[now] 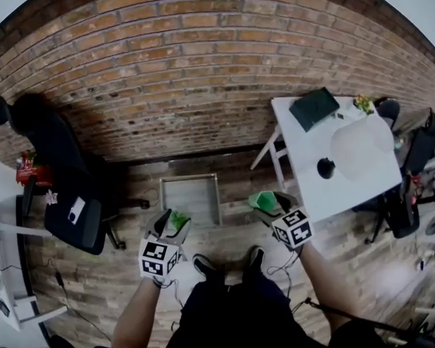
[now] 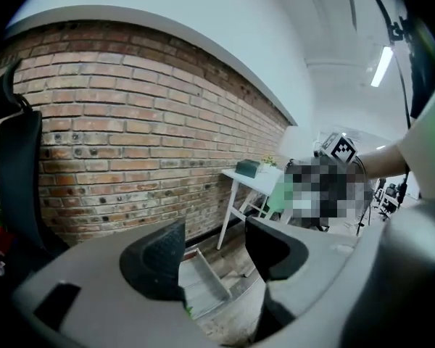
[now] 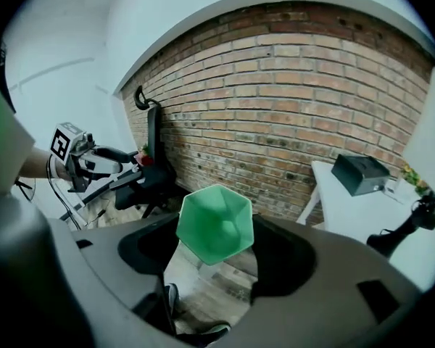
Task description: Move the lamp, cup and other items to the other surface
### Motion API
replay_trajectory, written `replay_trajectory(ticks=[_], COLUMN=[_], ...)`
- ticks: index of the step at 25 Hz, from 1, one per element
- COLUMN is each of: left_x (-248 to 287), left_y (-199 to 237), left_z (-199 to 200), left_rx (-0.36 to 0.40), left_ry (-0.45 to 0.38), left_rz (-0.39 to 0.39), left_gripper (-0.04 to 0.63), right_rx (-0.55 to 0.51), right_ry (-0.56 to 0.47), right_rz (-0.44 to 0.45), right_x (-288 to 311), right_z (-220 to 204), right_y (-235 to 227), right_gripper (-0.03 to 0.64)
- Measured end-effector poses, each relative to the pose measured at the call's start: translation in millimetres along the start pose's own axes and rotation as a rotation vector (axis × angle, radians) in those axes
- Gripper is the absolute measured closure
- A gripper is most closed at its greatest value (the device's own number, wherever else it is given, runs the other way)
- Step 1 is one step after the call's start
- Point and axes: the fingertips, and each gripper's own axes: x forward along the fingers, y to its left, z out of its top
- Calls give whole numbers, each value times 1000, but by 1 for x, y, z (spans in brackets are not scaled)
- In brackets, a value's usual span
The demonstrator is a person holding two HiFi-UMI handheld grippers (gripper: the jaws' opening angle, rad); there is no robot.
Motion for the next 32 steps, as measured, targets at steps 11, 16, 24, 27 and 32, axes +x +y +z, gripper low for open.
replay_trajectory(ticks=[11,16,24,27,32], left_x=[26,47,79,89,103], left_y=[-90,-133,-197,-217,-247], left_z=[46,63,74,75,78], left_rx=[49,60,70,71,72], left_ry=[-36,-51,-54,-51,-47], left_rz=[4,21,35,41,51], left_gripper=[341,341,341,342,341], right_rx=[87,102,125,140,179], right_ry=[-52,-50,-17,12,36], right_rz=[-99,-136,-206,-220,-242], right_x=[-105,-151,-203,-217,-233], right_z=[-55,-87,-143,-164,-190], right_y=[-102,-158,-250,-282,-338], right_gripper=[301,301,301,301,301])
